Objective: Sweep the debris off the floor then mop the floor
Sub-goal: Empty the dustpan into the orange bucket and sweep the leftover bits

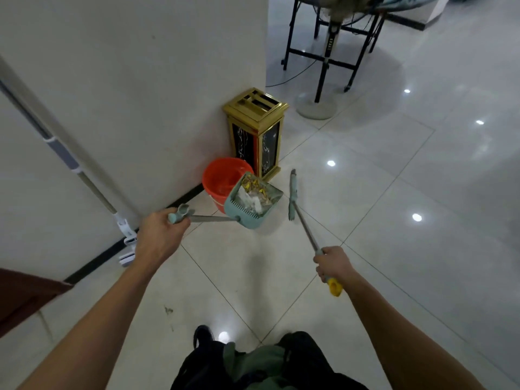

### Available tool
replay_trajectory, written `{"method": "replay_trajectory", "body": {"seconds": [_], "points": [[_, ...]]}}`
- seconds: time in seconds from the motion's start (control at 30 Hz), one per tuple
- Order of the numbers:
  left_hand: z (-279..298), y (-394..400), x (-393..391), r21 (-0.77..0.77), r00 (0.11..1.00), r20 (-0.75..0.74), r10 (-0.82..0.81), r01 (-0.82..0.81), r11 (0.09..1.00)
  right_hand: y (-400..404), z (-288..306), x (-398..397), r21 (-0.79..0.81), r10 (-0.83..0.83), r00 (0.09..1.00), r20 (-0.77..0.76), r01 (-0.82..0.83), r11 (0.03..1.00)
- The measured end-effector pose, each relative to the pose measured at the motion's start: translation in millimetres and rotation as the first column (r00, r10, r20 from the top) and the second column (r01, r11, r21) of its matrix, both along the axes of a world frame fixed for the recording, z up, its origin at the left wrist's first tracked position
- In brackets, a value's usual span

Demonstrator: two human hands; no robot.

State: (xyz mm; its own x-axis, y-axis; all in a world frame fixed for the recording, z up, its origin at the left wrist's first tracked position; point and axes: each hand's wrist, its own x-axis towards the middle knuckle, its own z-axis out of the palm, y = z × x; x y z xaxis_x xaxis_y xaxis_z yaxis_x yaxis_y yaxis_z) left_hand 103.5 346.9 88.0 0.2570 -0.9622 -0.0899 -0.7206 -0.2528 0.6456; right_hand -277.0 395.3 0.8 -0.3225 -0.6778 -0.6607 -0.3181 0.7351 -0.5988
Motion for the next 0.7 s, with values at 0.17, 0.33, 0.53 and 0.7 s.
{"method": "replay_trajectory", "body": {"seconds": [0.17, 0.33, 0.53, 0.7], "points": [[18.3, 5.1, -25.1, -0.04, 0.996, -0.005, 0.088, -0.088, 0.995, -23.8, 2.5, -14.9, -0.008, 0.022, 0.999, 0.041, -0.022, 1.0], [34.1, -3.5, -26.4, -0.063, 0.99, 0.067, 0.123, -0.119, 0.991, -57.1, 3.3, -13.7, -0.002, 0.049, 0.994, 0.097, -0.049, 0.999], [51.6, -30.9, -16.9, -0.113, 0.974, 0.169, 0.149, -0.131, 0.985, -97.8, 7.6, -3.5, 0.041, 0.025, 0.989, 0.146, -0.031, 0.999], [49.0, -66.9, -10.4, -0.108, 0.953, 0.286, 0.101, -0.072, 0.992, -137.9, 2.8, 10.6, 0.064, -0.014, 0.98, 0.199, 0.001, 0.998]]}}
